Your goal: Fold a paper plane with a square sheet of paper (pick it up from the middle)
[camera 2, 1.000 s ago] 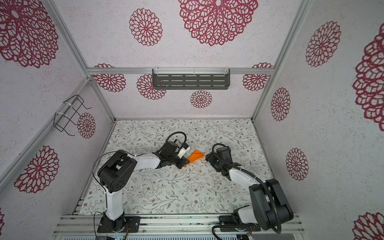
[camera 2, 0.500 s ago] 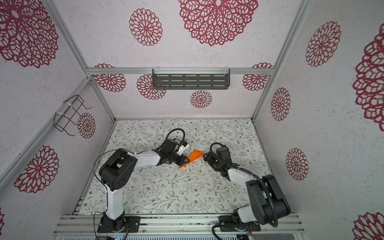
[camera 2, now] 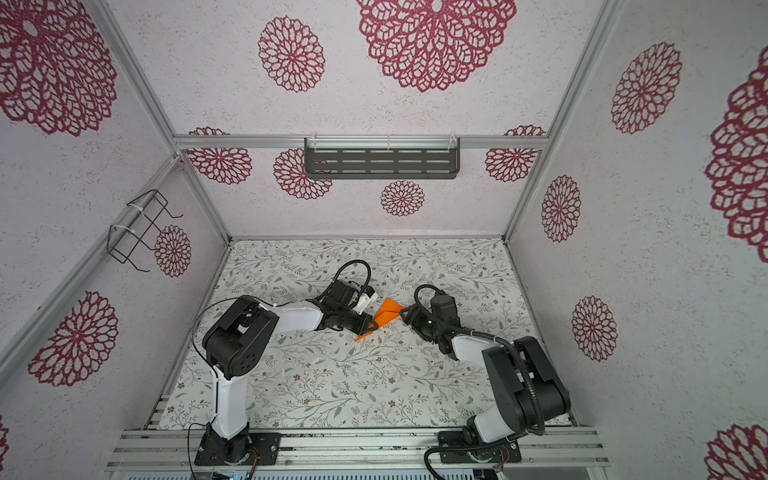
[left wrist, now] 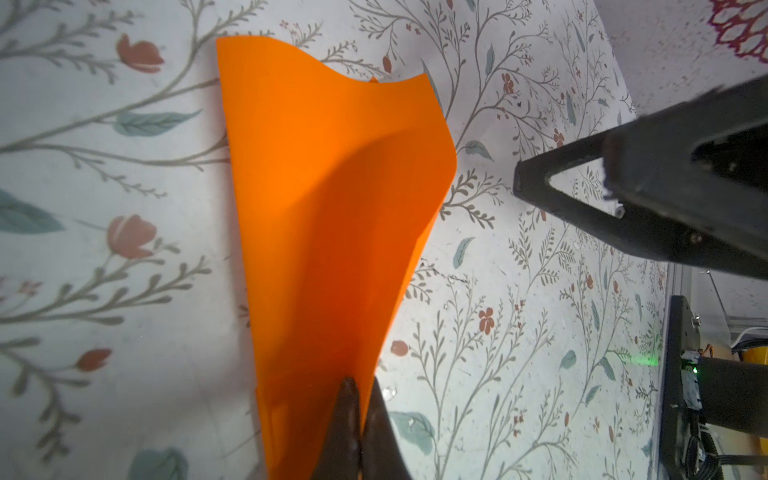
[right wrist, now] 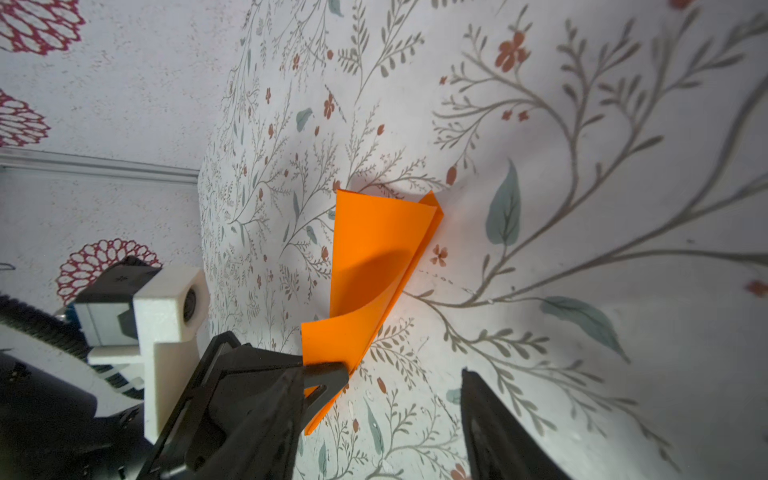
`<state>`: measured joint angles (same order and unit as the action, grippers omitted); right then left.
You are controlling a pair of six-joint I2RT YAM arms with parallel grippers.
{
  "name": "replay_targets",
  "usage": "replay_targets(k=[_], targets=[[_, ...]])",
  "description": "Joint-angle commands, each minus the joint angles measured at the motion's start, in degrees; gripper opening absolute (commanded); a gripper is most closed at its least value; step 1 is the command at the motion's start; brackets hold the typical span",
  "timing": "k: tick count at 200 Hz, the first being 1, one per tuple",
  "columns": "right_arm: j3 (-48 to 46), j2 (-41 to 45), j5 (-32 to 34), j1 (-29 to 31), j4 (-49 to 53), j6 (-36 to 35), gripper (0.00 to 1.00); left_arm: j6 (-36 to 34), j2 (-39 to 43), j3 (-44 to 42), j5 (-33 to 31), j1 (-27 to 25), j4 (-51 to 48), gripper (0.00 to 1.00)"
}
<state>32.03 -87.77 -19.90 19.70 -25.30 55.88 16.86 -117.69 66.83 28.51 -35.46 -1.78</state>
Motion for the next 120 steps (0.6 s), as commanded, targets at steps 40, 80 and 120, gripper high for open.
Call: replay_targets(k=[40, 80, 120], targets=[[1.76, -7.48, -10.09, 3.07, -16.93, -2.31, 0.50, 3.77, -0.55, 0.36, -2.88, 0.18, -1.63, 0.00], [4.07, -13.18, -12.50, 5.20, -22.08, -2.06, 0.43, 4.75, -0.52, -0.03, -2.85, 0.81, -1.71, 0.00], [6.00, -18.01, -14.37, 5.84, -26.99, 0.16, 0.39, 5.01, -0.69, -0.21, -2.54, 1.01, -1.56, 0.00]])
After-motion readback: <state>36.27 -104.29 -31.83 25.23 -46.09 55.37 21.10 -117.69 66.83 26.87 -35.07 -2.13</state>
